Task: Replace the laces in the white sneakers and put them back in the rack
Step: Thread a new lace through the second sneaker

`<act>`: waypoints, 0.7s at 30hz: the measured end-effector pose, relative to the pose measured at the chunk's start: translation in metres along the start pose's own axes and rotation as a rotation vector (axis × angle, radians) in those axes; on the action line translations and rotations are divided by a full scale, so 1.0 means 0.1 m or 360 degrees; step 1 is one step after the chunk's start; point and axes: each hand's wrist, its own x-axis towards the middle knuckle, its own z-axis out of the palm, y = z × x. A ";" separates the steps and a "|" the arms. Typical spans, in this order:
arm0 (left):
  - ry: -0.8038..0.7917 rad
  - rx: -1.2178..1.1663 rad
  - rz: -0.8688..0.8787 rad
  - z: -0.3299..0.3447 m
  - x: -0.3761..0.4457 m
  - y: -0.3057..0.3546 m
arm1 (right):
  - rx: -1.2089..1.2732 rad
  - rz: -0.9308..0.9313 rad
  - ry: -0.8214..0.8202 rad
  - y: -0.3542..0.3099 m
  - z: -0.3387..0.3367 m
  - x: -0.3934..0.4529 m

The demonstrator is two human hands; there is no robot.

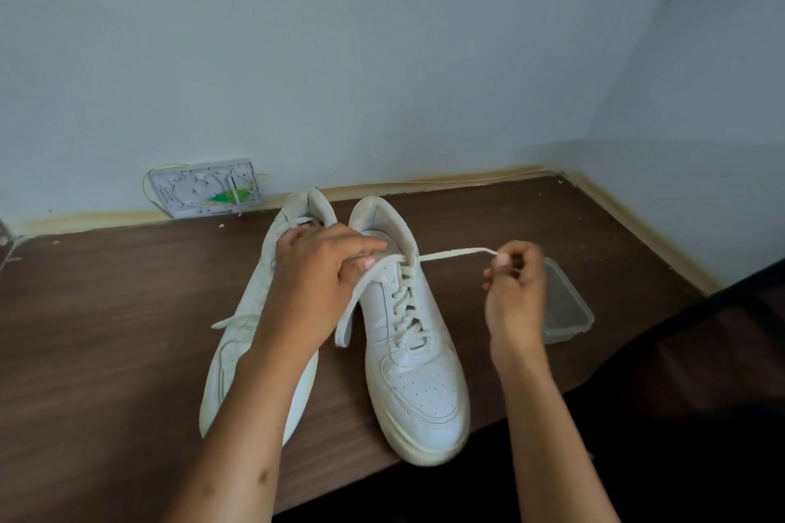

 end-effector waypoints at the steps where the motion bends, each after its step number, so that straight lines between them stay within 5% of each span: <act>1: -0.0021 0.0015 -0.0003 -0.02 -0.01 -0.02 | -0.0022 0.0008 0.0092 -0.01 -0.03 0.02; 4: -0.0098 0.0042 -0.0043 -0.07 -0.03 -0.04 | -0.0173 -0.0168 0.0122 -0.01 -0.05 -0.01; 11: -0.0043 0.0086 -0.0015 -0.03 -0.04 -0.01 | -0.0355 -0.0583 -0.0739 -0.01 0.17 -0.25; 14: -0.0025 0.0027 0.0021 -0.04 -0.03 -0.03 | -0.0405 -0.0619 -0.0587 -0.01 0.16 -0.24; 21: 0.0013 -0.0011 0.0031 -0.07 -0.05 -0.02 | -0.0431 -0.0299 0.0269 -0.09 -0.20 0.00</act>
